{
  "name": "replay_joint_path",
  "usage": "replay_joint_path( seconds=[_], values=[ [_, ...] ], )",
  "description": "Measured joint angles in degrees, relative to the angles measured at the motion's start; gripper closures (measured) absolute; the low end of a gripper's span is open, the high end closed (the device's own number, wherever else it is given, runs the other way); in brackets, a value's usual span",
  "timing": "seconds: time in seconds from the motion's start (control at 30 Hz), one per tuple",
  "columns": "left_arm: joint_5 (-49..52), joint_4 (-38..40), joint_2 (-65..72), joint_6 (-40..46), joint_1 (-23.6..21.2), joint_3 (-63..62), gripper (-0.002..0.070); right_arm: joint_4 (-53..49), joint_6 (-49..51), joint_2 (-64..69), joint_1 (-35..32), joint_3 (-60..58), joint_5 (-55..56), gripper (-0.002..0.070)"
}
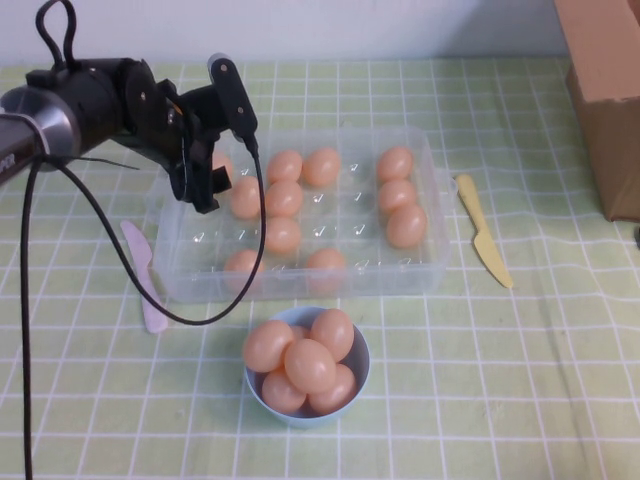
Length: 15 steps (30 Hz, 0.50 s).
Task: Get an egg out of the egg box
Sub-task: Pick up the egg from the plastic box
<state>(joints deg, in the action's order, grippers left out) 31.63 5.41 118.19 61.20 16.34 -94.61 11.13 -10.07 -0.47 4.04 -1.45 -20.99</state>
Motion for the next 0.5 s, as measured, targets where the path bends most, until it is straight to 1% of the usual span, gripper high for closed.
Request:
replay_joint_path(
  seconds=[0.5],
  values=[
    [-1.8,1.3,2.8,-0.5,-1.0,-0.1,0.0202,0.0,0.0,0.0,0.0,0.0,-0.1,0.0694]
  ],
)
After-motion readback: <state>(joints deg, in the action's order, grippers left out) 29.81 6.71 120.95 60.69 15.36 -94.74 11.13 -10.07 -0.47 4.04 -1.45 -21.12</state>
